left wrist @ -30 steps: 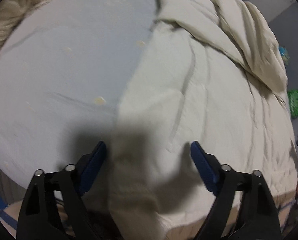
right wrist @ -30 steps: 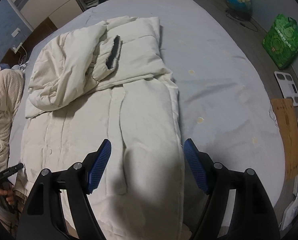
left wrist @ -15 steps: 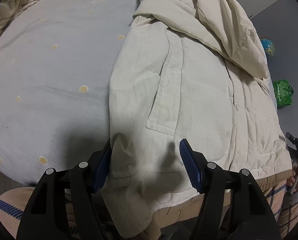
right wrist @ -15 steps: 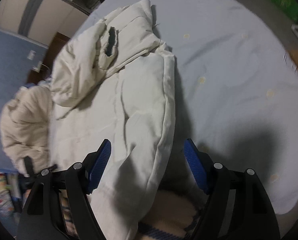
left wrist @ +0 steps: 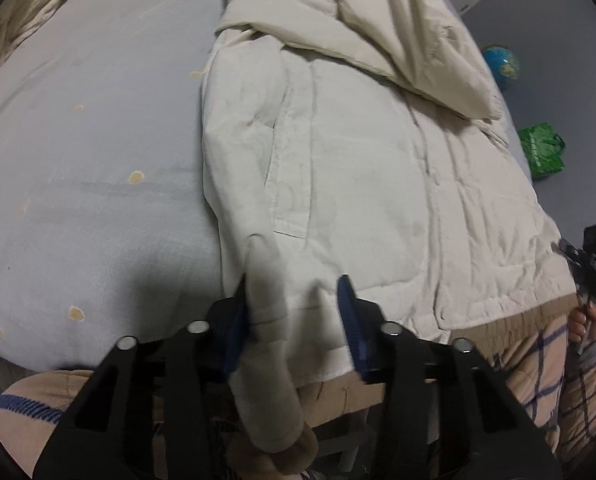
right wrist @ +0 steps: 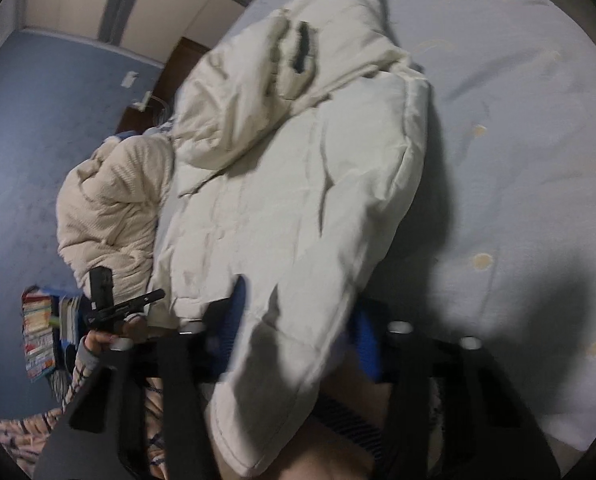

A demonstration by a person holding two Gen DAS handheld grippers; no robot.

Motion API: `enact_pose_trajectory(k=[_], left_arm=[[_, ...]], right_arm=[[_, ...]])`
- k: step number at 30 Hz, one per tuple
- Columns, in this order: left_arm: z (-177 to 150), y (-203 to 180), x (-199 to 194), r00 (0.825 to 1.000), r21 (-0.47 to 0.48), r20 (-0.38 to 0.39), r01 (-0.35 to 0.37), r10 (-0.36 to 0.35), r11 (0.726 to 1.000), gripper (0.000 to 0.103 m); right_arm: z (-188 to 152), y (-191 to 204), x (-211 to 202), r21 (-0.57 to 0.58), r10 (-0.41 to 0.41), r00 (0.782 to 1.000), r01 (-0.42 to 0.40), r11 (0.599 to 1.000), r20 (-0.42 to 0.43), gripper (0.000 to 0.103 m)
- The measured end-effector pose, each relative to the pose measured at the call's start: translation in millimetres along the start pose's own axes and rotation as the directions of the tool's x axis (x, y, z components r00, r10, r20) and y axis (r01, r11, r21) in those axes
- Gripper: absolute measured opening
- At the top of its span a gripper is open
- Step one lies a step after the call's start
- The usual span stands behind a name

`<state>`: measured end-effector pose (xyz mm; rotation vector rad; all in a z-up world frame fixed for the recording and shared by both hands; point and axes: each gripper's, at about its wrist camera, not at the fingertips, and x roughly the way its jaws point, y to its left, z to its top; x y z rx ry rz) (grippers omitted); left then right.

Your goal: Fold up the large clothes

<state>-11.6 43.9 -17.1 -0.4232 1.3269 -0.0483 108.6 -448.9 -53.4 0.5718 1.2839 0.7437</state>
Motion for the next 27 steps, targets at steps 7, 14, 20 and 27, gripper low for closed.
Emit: enact_pose_trajectory(k=[7, 14, 20, 27], left_arm=[[-10.3, -2.0, 0.9, 0.998, 0.042, -0.068, -0.008, 0.011, 0.999, 0.031], [-13.5, -4.9, -1.0, 0.996, 0.063, -0.059, -0.062, 0.065, 0.996, 0.014], [-10.5, -13.1, -24.3, 1.0, 0.085, 0.019, 0.009, -0.01, 0.996, 0.009], [11.2, -15.3, -71.7, 0.972, 0.11, 0.139, 0.176, -0.191, 0.978, 0.008]], right_arm=[[-7.2, 2.5, 8.2, -0.043, -0.045, 0.997, 0.042, 0.998, -0.064, 0.033], [-14.8, 5.6, 0.8, -0.097, -0.034, 0.998, 0.028, 0.995, -0.059, 0.027], [-11.1, 10.3, -6.8, -0.087, 0.058, 0.998, -0.056, 0.995, 0.012, 0.015], [12.2, 29.2, -19.0, -0.073, 0.238, 0.966, -0.232, 0.97, 0.096, 0.013]])
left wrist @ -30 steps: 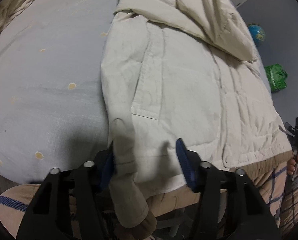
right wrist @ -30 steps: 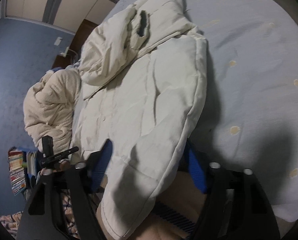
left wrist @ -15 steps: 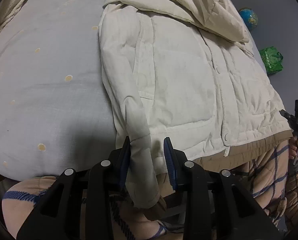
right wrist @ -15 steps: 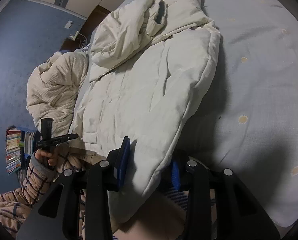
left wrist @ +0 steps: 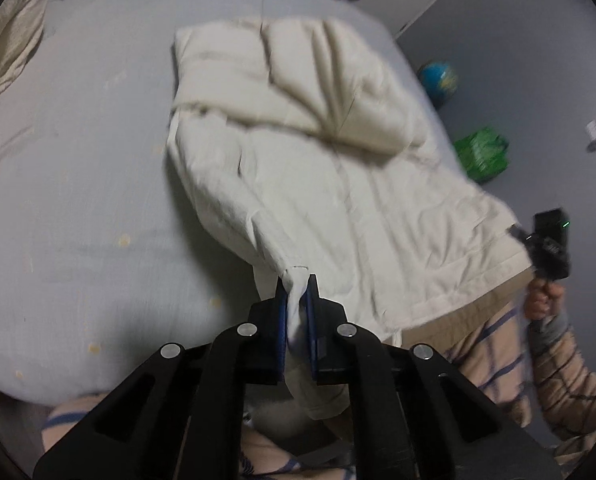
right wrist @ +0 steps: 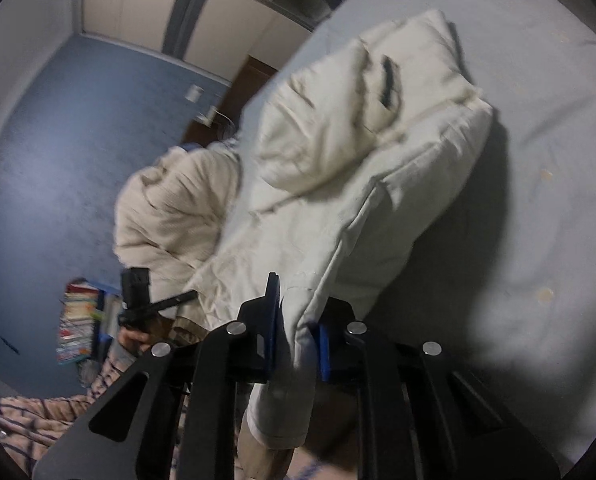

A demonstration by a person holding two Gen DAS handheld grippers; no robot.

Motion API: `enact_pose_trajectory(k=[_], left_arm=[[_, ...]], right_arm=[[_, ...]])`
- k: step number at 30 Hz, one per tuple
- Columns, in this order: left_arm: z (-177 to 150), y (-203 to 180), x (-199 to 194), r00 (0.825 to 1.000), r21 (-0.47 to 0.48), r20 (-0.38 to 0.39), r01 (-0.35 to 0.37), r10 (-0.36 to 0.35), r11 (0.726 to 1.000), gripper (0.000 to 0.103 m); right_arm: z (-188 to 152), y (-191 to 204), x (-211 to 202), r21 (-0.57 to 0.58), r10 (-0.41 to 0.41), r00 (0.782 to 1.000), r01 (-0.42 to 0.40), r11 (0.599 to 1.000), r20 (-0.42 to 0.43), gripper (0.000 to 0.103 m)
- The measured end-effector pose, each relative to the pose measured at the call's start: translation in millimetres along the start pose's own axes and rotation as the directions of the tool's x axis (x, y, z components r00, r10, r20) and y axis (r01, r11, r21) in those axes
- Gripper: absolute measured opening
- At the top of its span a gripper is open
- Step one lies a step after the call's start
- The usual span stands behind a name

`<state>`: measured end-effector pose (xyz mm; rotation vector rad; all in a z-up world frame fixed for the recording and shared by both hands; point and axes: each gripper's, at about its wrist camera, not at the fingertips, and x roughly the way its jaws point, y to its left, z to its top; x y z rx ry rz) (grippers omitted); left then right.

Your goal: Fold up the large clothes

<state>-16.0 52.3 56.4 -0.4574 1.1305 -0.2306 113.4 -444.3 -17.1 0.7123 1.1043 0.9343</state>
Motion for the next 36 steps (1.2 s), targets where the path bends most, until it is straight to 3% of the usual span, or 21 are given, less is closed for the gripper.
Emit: enact_pose_trajectory(k=[4, 15, 20, 25, 31, 36], left_arm=[[25.7, -4.4, -20.4, 0.993, -0.01, 0.093, 0.074, -0.073, 0.997, 0.007], [112.6, -8.2, -56.7, 0.96, -0.002, 0.267, 0.091, -0.087, 0.996, 0.007], [160.8, 5.9, -58.4, 0.942, -0.043, 0.316, 0.129, -0.109, 0.991, 0.006], [198.8, 11.5, -52.4, 0.937, -0.035, 0.336, 0.116, -0.097, 0.993, 0.006], [247.3, 25.4, -29.0, 0.938, -0.055, 0.337, 0.102, -0.078, 0.993, 0.007], [293.5, 55.2, 14.7, 0.951, -0.132, 0.307, 0.079, -0.035, 0.988, 0.007]], right_arm=[[26.9, 10.5, -8.8, 0.02, 0.089, 0.993, -0.091, 0.996, 0.08, 0.013], [110.8, 19.3, -16.7, 0.036, 0.147, 0.961, -0.16, 0.987, 0.233, 0.013], [147.4, 1.7, -16.1, 0.097, 0.137, 0.934, -0.178, 0.979, 0.33, 0.013], [185.9, -17.2, -7.4, 0.158, 0.1, 0.917, -0.173, 0.972, 0.387, 0.013], [224.4, -41.0, 17.5, 0.234, 0.051, 0.904, -0.164, 0.958, 0.424, 0.013], [252.1, -73.5, 48.3, 0.336, -0.029, 0.9, -0.132, 0.932, 0.434, 0.013]])
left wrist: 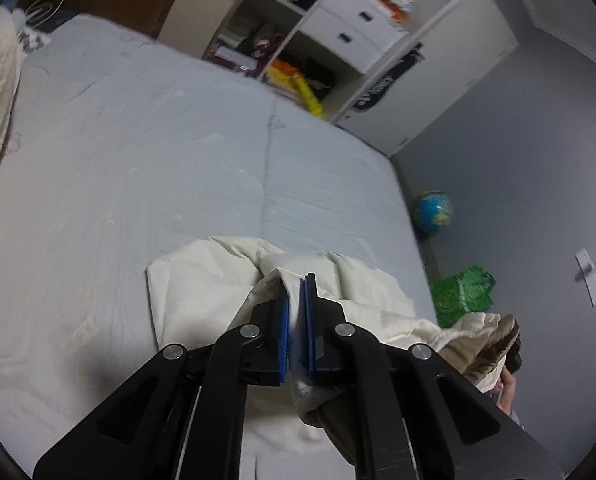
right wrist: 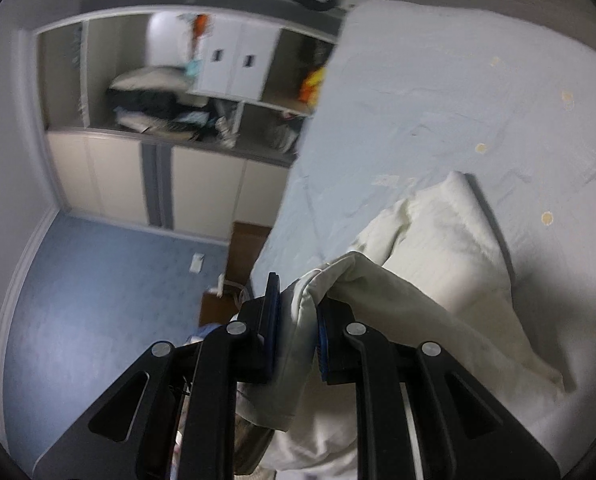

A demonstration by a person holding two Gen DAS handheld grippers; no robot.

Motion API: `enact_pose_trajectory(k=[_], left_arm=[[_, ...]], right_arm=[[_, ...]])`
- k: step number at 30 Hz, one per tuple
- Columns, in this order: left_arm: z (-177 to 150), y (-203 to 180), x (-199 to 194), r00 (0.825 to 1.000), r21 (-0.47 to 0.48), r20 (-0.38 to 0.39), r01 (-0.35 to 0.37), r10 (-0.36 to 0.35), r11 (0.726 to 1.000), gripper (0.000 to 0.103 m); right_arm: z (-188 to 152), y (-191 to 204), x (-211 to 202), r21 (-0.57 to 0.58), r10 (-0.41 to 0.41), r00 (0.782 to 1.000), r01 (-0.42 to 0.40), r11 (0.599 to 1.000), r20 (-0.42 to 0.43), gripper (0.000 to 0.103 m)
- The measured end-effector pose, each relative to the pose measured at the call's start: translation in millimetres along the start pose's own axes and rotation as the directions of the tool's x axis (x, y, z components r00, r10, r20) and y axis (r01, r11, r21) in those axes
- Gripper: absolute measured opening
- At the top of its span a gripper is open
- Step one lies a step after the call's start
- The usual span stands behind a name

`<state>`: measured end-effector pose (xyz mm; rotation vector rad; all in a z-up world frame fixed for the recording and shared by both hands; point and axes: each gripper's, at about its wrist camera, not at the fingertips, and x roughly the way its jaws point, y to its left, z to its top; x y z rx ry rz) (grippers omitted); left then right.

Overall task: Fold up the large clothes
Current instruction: 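Lift the hem with both grippers and fold it toward the hood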

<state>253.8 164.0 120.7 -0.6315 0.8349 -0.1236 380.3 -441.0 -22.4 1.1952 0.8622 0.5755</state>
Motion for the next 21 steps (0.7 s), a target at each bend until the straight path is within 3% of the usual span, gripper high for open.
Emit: enact_pose_trajectory(k=[7, 12, 15, 16, 17, 18, 21], left_arm=[[20.4, 57.0, 83.7, 0.99, -0.107, -0.101, -0.107, 0.096, 0.989, 0.008], [21.8, 80.6, 101.0, 0.988, -0.201, -0.143, -0.094, 0.065, 0.975, 0.014], [22.7, 90.0, 87.6, 0.992, -0.269, -0.123, 0.001, -0.036, 0.963, 0.034], [22.4, 91.4, 78.4, 0.995, -0.271, -0.091, 0.009, -0.035, 0.963, 0.076], [22.5, 90.1, 60.2, 1.0, -0.263, -0.025, 0.0, -0.007, 0.965, 0.095], [22.4, 88.9, 48.1, 1.0, -0.254, 0.02, 0.017, -0.013, 0.967, 0.094], [21.5, 80.6, 19.8, 0.998, -0.251, 0.064, 0.04, -0.025, 0.967, 0.094]], right_arm=[[20.4, -46.4, 61.8, 0.089, -0.152, 0.988, 0.154, 0.984, -0.036, 0.013], [22.9, -66.8, 76.4, 0.15, -0.178, 0.981, 0.187, 0.971, -0.074, 0.017], [24.7, -68.0, 69.7, 0.186, -0.146, 0.985, 0.161, 0.969, -0.089, 0.024], [25.8, -67.4, 66.1, 0.199, -0.131, 0.987, 0.147, 0.969, -0.096, 0.027], [27.0, -68.1, 62.6, 0.21, -0.116, 0.988, 0.135, 0.968, -0.099, 0.033], [27.5, -66.2, 58.2, 0.224, -0.087, 0.991, 0.107, 0.969, -0.1, 0.045], [28.4, -51.2, 44.1, 0.225, -0.043, 0.996, 0.059, 0.973, -0.072, 0.063]])
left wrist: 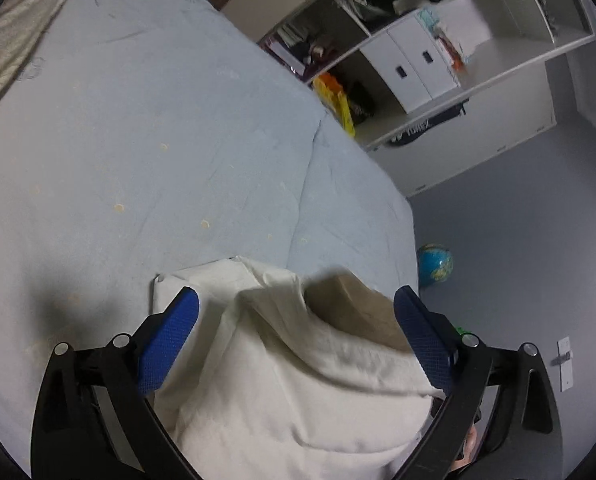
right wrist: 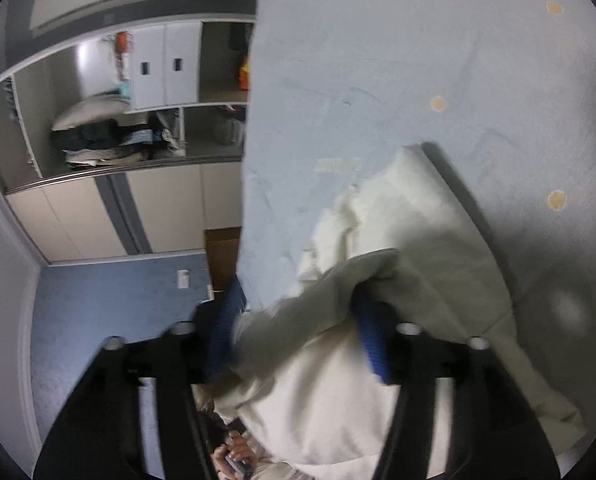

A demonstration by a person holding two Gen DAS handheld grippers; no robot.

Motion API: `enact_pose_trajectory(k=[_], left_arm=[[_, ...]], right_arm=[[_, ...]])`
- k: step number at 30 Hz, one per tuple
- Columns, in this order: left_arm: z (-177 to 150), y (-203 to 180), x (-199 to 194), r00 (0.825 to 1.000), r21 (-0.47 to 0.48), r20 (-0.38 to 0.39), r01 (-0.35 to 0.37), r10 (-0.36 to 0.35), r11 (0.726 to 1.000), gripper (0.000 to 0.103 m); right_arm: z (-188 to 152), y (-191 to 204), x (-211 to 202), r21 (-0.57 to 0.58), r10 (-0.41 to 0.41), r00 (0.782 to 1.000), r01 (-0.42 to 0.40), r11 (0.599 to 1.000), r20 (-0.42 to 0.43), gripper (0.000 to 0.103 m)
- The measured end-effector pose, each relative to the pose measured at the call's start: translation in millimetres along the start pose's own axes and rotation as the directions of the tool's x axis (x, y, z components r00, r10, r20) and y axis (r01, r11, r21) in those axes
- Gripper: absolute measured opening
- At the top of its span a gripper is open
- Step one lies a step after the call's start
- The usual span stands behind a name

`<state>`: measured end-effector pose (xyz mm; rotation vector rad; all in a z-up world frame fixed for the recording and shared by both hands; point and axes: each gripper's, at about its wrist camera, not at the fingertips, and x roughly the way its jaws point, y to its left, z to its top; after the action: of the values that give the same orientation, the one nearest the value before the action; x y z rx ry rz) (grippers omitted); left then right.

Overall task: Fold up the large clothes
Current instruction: 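Lift the hem with both grippers and fold it toward the hood, then lay the folded hem over the jacket and open both grippers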

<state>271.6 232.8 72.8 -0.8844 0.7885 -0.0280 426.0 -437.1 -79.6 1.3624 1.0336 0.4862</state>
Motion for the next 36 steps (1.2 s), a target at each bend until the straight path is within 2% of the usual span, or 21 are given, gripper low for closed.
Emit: enact_pose_trajectory(k=[3, 6, 7, 9, 10, 11, 12, 13, 14, 15, 17, 18, 19, 21, 22, 23, 25, 26, 27, 31, 36], left_arm=[[-15.9, -28.9, -10.5, 1.0, 0.113, -0.007, -0.029, 0.03, 0.993, 0.094], [-41.5, -69.2, -6.2, 0.998, 0.264, -0.017, -0.047, 0.054, 0.963, 0.093], [-51.0, -83.1, -1.9, 0.998, 0.311, -0.02, -0.052, 0.061, 0.949, 0.093], [-70.6, -110.7, 14.8, 0.995, 0.399, -0.023, -0.083, 0.101, 0.913, 0.093], [-82.5, -124.6, 24.5, 0.991, 0.452, -0.015, -0.112, 0.133, 0.885, 0.093], [-95.3, -138.9, 35.7, 0.986, 0.509, -0.001, -0.143, 0.167, 0.849, 0.092], [-106.5, -150.7, 46.5, 0.982, 0.558, 0.014, -0.164, 0.188, 0.814, 0.091], [-114.6, -158.7, 54.6, 0.98, 0.587, 0.023, -0.173, 0.197, 0.791, 0.091], [-125.7, -172.5, 65.8, 0.978, 0.626, 0.037, -0.183, 0.205, 0.758, 0.09], [-132.3, -180.2, 74.7, 0.977, 0.646, 0.044, -0.189, 0.211, 0.739, 0.089], [-142.1, -193.1, 94.8, 0.972, 0.678, 0.06, -0.206, 0.227, 0.705, 0.088], [-147.2, -200.3, 105.8, 0.967, 0.693, 0.077, -0.227, 0.243, 0.685, 0.088], [-149.5, -203.6, 115.7, 0.963, 0.701, 0.084, -0.239, 0.255, 0.672, 0.088], [-151.4, -207.2, 136.8, 0.951, 0.707, 0.093, -0.272, 0.295, 0.653, 0.087], [-151.1, -205.2, 149.4, 0.939, 0.707, 0.097, -0.299, 0.331, 0.641, 0.087], [-149.0, -199.8, 157.4, 0.93, 0.706, 0.095, -0.315, 0.356, 0.635, 0.084], [-144.1, -183.3, 179.0, 0.896, 0.692, 0.08, -0.365, 0.436, 0.623, 0.083], [-141.3, -172.3, 186.9, 0.889, 0.682, 0.063, -0.369, 0.453, 0.632, 0.083], [-138.1, -165.7, 191.9, 0.884, 0.671, 0.048, -0.373, 0.465, 0.641, 0.083], [-131.7, -139.4, 205.7, 0.875, 0.64, -0.008, -0.367, 0.483, 0.675, 0.083], [-132.6, -124.2, 212.2, 0.875, 0.638, -0.016, -0.363, 0.483, 0.679, 0.084]], right_arm=[[-4.2, 21.2, -20.3, -0.023, 0.037, 0.996, -0.035, 0.999, 0.076, 0.067], [-16.1, 49.3, -38.4, -0.107, 0.066, 0.986, -0.051, 0.993, 0.152, 0.071], [-22.5, 59.2, -39.7, -0.154, 0.061, 0.986, -0.037, 0.987, 0.156, 0.071], [-39.1, 80.0, -33.0, -0.274, -0.012, 0.991, 0.048, 0.961, 0.132, 0.071], [-49.0, 89.4, -26.4, -0.344, -0.062, 0.991, 0.1, 0.934, 0.12, 0.071], [-59.4, 98.0, -18.0, -0.412, -0.112, 0.987, 0.148, 0.899, 0.111, 0.071], [-74.4, 108.1, -6.5, -0.498, -0.179, 0.978, 0.21, 0.841, 0.111, 0.071], [-90.5, 116.3, 5.5, -0.576, -0.235, 0.965, 0.26, 0.775, 0.12, 0.071], [-100.9, 121.4, 13.4, -0.623, -0.267, 0.955, 0.286, 0.728, 0.127, 0.071], [-115.8, 127.2, 25.4, -0.682, -0.305, 0.941, 0.318, 0.659, 0.144, 0.071], [-139.7, 135.9, 47.5, -0.76, -0.338, 0.924, 0.349, 0.548, 0.181, 0.071], [-146.3, 136.9, 54.8, -0.779, -0.346, 0.918, 0.357, 0.514, 0.193, 0.071], [-155.0, 137.9, 67.8, -0.803, -0.361, 0.907, 0.374, 0.463, 0.214, 0.071], [-164.4, 132.8, 82.6, -0.824, -0.385, 0.893, 0.391, 0.41, 0.233, 0.071], [-165.3, 131.4, 91.5, -0.829, -0.398, 0.885, 0.402, 0.389, 0.243, 0.071], [-165.7, 127.3, 103.3, -0.833, -0.419, 0.87, 0.422, 0.359, 0.259, 0.071], [-164.6, 118.7, 121.0, -0.832, -0.457, 0.842, 0.455, 0.318, 0.287, 0.071], [-161.8, 111.1, 130.2, -0.831, -0.478, 0.825, 0.473, 0.293, 0.301, 0.071], [-160.5, 107.0, 135.5, -0.831, -0.488, 0.817, 0.481, 0.281, 0.307, 0.071], [-155.1, 87.8, 156.4, -0.838, -0.507, 0.802, 0.487, 0.246, 0.317, 0.072], [-149.5, 74.3, 176.6, -0.838, -0.541, 0.771, 0.507, 0.203, 0.335, 0.076]])
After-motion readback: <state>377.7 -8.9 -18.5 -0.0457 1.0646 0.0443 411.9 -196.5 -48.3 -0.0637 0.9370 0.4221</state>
